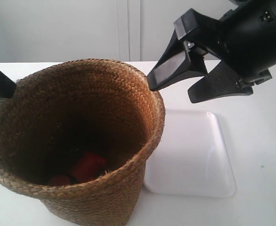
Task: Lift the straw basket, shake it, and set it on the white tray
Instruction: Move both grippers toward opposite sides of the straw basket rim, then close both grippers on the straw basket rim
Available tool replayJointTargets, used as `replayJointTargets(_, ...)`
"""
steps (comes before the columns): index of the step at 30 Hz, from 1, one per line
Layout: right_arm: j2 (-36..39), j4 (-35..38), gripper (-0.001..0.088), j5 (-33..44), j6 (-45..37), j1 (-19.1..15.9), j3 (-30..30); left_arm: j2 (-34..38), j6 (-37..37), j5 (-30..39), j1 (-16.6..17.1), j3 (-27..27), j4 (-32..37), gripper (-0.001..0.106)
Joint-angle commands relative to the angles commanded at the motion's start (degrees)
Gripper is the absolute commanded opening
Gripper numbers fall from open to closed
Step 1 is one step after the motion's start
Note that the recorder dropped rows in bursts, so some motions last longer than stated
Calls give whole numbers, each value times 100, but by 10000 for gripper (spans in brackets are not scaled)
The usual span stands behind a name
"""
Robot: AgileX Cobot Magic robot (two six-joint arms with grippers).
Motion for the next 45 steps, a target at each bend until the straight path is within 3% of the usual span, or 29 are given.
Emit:
replayJointTargets(13, 210, -75, 757, -87, 0, 453, 0, 476, 14, -78, 0, 0, -256, 753)
replayJointTargets(34, 1315, -155, 756, -463, 207, 459, 0, 1155, 334, -160, 0, 0, -533, 753)
replayJointTargets(40, 1449, -103, 637, -620, 207, 512, 0, 1332, 537, -109, 0, 0, -816, 750)
replayJointTargets(45, 1581, -103, 590, -740, 237, 512, 0, 1450, 578, -109, 0, 0, -816, 658)
